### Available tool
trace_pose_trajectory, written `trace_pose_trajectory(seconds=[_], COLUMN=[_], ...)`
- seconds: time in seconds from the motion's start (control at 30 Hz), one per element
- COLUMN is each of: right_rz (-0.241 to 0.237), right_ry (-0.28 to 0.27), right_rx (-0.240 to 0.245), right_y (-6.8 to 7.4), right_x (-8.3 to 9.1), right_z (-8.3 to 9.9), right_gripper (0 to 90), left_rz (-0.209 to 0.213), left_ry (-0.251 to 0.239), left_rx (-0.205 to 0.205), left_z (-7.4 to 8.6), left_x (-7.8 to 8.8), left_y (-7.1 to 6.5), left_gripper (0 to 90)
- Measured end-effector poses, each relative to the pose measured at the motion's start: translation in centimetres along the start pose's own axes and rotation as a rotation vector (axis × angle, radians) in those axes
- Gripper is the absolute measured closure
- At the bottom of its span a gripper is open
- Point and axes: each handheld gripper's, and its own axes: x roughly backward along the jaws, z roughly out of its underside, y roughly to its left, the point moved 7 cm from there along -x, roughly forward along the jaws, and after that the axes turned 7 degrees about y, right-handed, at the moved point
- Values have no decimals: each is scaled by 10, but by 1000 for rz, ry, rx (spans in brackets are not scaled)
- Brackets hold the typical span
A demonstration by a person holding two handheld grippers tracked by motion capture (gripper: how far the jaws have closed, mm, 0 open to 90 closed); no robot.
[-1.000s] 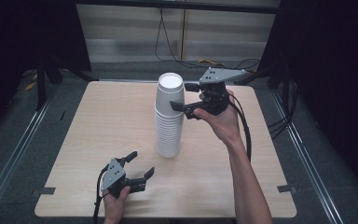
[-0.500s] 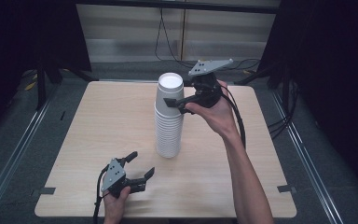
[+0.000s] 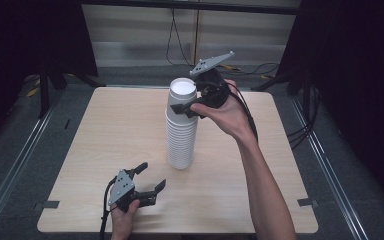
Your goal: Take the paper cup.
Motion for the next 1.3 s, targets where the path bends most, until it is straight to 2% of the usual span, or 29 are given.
trace_pose_trajectory(seconds=[0.37, 0.53, 0.73, 0.9, 1.3], right_rz=[13, 12, 3, 6, -3], right_ry=[62, 70, 48, 56, 34], right_rx=[25, 23, 16, 15, 11], right_y=[1, 1, 0, 1, 0], right_x=[-2, -2, 1, 2, 4], right_z=[-3, -3, -5, -6, -7], right_gripper=[173, 177, 190, 198, 206], left_rz=[2, 4, 5, 5, 6], left_ry=[-2, 1, 1, 0, 0], left_rx=[3, 7, 7, 6, 2], left_z=[0, 0, 0, 0, 0], left_x=[0, 0, 0, 0, 0], left_y=[0, 0, 0, 0, 0], left_gripper=[157, 157, 157, 157, 157])
